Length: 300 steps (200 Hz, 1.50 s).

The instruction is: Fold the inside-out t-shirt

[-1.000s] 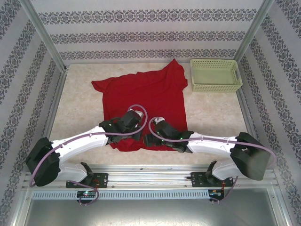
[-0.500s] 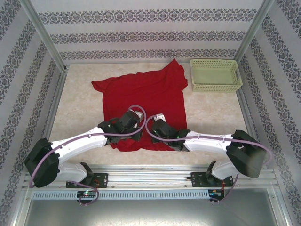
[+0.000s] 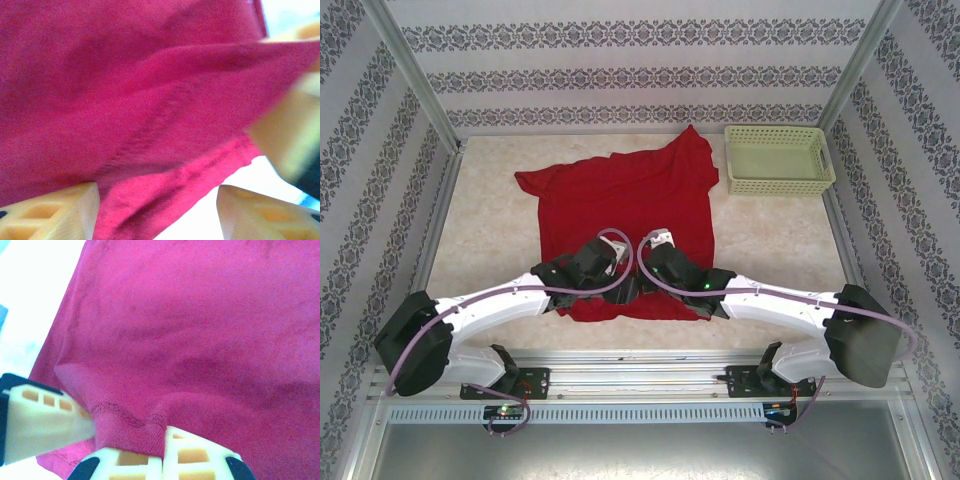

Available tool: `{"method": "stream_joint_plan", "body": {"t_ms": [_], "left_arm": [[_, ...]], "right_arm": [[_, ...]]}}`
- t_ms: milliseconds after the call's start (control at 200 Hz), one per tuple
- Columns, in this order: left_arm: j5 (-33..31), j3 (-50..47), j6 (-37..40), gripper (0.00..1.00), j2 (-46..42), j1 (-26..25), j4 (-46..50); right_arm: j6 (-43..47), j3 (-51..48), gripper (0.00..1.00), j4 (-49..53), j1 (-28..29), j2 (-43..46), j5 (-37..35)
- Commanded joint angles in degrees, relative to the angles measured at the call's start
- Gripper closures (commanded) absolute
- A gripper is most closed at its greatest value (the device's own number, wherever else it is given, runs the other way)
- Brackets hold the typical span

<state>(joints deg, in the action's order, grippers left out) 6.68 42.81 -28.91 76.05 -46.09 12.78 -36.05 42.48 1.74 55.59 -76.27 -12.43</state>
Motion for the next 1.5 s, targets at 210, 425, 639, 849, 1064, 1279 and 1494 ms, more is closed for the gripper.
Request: {"method": "stream_joint_plan", "body": {"t_ms": [210, 425, 639, 849, 1064, 1279, 1494], "left_arm": [[-9.55, 3.66, -1.39, 0.55, 2.16, 5.12, -0.66], [-3.10, 7.58, 3.21, 0.46, 4.77, 4.62, -0.71], [-1.25, -4.58, 6.07, 0.28, -6.05, 2.45, -8.62], [-4.79, -6.01, 8.74, 0.08, -6.38, -1.72, -12.64], [-19.83, -1.27, 5.21, 0.00, 0.37, -2.52, -10.33], [-29.95, 3.15, 2.74, 0.04, 4.49, -2.08, -9.47], [-26.72, 6.80, 3.41, 0.42, 6.92, -0.28, -7.98]], "right_arm": [[-3.03, -2.18, 0.95, -0.65, -1.06, 3.80, 1.19], [-5.39, -1.75, 0.95, 0.44, -1.57, 4.19, 1.65], [-6.70, -0.98, 0.96, 1.78, -5.10, 5.91, 4.64], [-5.65, 1.85, 0.96, 3.08, -5.15, 4.99, 6.44], [-5.94, 2.22, 0.95, 3.07, -5.14, 5.23, 7.17], [-6.69, 0.69, 0.95, 2.88, -5.14, 5.96, 7.45], [-8.76, 0.58, 0.91, 4.87, -5.67, 4.94, 4.80]]}}
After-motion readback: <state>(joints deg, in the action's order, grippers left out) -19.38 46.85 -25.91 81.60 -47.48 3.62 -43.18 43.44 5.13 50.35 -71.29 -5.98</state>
